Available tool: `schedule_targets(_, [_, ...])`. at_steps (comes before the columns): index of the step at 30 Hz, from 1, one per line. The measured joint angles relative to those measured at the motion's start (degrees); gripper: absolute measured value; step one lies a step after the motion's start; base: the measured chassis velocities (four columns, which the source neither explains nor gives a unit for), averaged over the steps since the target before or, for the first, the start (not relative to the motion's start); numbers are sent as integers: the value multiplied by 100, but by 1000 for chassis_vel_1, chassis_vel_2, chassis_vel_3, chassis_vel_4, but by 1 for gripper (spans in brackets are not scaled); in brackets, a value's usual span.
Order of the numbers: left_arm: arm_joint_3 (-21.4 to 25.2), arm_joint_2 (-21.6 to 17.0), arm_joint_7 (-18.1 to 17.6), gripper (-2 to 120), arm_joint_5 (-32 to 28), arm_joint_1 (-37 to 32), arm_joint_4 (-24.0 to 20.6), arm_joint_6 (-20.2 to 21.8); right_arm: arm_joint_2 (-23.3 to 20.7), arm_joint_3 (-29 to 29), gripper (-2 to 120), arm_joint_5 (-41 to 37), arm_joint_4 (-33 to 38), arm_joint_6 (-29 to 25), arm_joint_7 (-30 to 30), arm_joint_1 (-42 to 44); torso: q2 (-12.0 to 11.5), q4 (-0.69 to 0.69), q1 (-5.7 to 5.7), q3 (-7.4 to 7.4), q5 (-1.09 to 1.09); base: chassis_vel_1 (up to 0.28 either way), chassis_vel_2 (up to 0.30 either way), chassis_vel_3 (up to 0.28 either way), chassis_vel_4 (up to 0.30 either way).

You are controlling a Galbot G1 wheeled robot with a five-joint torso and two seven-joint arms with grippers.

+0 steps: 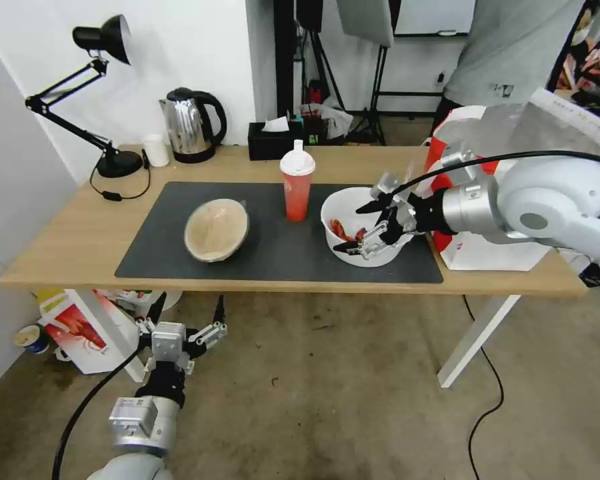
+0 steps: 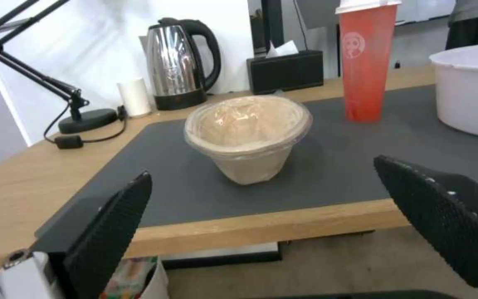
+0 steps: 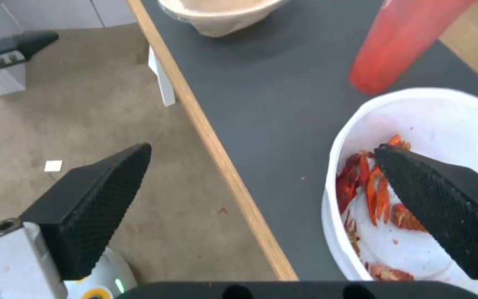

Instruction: Pick up the trash from the table and place it into the takeout bag.

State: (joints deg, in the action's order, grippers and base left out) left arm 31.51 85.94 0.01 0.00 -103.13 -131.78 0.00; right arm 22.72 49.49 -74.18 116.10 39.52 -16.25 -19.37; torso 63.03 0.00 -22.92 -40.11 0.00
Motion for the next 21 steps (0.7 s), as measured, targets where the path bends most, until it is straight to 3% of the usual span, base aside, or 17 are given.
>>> schedule_targets(21, [0, 0, 0, 100, 0, 0, 0, 0, 252, 292, 100, 531, -666, -12, -202, 134, 0, 0, 0, 0, 0, 0, 0, 0, 0])
